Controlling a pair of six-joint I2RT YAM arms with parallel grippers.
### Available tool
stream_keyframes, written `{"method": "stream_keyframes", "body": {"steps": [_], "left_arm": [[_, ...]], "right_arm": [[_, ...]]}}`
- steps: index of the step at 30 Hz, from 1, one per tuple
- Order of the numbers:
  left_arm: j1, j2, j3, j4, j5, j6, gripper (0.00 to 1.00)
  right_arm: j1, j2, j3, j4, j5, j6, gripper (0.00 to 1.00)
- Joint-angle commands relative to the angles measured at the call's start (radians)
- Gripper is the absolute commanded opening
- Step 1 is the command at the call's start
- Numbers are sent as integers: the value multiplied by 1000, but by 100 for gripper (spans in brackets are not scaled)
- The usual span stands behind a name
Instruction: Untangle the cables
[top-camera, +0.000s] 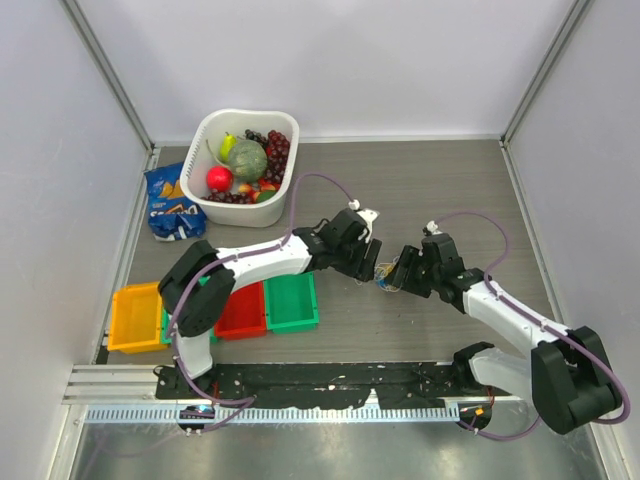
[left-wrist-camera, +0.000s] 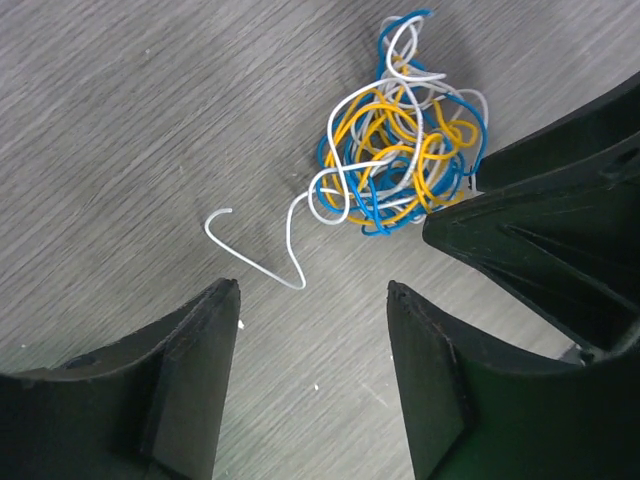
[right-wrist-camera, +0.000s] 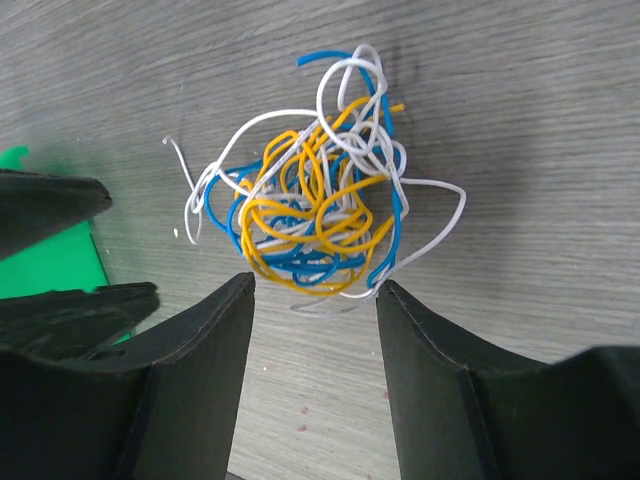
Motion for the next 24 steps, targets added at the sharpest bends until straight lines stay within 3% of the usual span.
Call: {"method": "stream_keyframes", "body": {"steps": [1,9,11,14,15,20,24], "left_arm": [[-24,58,59,-17,-107,23,61],[-33,150,98,-23,-115,7,43],[-35,161,98,-29,-124,10,34],[-36,162,113,-66,-139,25,3],[-36,147,115,-76,-147,28,0],[-56,-43,24,-15,-133,53,0],[-62,-181,-28,55,3,40,0]], "right_arm": [[5,59,5,123,20,36,56],[3,52,2,151,24,39,54],[5,49,2,153,24,33,59],[6,49,-2,159,24,28,64],[8,50,-4,163,24,27,65],[35,55,1,168,58,30,65],[52,88,7,205,84,47,60]]}}
